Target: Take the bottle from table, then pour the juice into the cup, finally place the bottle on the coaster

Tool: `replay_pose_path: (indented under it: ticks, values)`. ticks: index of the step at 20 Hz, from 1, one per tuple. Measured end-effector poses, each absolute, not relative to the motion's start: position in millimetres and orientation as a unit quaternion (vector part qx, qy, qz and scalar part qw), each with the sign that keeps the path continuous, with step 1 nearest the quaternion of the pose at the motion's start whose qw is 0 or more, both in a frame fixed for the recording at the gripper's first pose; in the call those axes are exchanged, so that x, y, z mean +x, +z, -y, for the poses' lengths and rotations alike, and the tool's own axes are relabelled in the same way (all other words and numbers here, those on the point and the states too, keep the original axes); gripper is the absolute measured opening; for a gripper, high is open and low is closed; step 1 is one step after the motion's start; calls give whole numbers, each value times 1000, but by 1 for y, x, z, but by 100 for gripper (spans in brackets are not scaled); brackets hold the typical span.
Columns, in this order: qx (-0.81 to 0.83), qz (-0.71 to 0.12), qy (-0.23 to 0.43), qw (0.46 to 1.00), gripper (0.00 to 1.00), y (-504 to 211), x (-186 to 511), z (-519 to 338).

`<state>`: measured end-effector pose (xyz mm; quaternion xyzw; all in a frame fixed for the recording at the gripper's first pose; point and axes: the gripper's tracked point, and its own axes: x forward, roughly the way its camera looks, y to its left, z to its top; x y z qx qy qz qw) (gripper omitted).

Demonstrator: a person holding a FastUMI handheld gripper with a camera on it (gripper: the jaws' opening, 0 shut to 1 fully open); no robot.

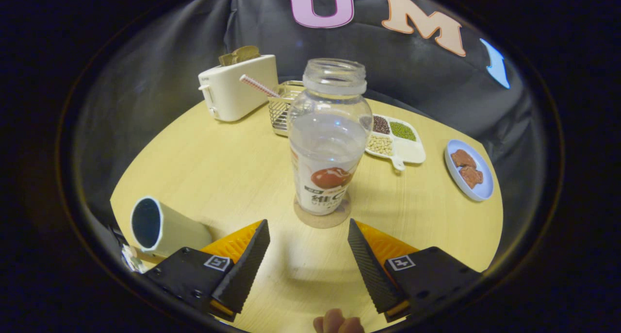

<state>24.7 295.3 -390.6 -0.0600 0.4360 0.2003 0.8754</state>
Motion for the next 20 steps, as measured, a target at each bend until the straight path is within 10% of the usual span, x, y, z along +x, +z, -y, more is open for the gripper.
replay_pose_path:
  ticks: [20]
  values:
    - [19, -252, 159, 954, 100, -150, 25, -217]
